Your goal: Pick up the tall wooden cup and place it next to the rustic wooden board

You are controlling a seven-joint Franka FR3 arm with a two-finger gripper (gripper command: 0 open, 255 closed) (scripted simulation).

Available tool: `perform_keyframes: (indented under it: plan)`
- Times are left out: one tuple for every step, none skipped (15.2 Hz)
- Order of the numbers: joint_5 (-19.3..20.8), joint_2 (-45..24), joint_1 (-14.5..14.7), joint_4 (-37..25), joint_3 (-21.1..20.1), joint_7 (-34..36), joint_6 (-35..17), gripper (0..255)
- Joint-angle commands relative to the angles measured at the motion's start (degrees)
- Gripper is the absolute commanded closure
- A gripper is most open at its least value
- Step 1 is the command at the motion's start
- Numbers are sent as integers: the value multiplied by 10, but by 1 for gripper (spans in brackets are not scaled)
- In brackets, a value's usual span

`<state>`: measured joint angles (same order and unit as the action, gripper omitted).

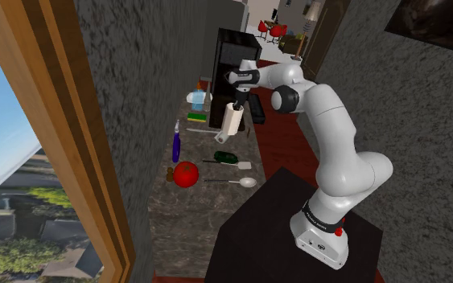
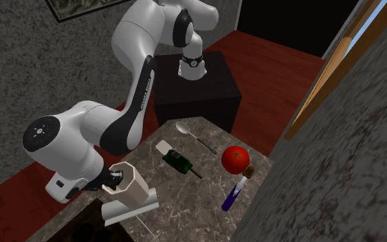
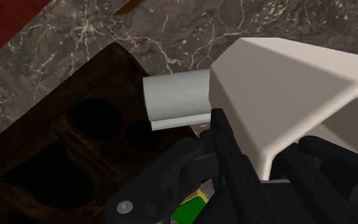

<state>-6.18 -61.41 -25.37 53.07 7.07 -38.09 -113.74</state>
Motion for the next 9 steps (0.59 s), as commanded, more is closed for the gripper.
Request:
perform_keyframes:
  plan:
    - [0, -6, 0, 17, 0, -1, -16, 255]
    - [0, -11, 0, 15, 0, -1, -19, 255]
    - [-1, -16, 0, 14, 0, -1, -23, 255]
    - [-1, -24, -1, 11, 0, -1, -28, 255]
    - [-1, -24, -1, 11, 0, -1, -28, 255]
    - [-1, -24, -1, 11, 0, -1, -28, 255]
    - [-1, -24, -1, 11, 0, -1, -28, 255]
    - [-1, -24, -1, 11, 0, -1, -28, 255]
    - [-2, -24, 0, 11, 0, -1, -28, 255]
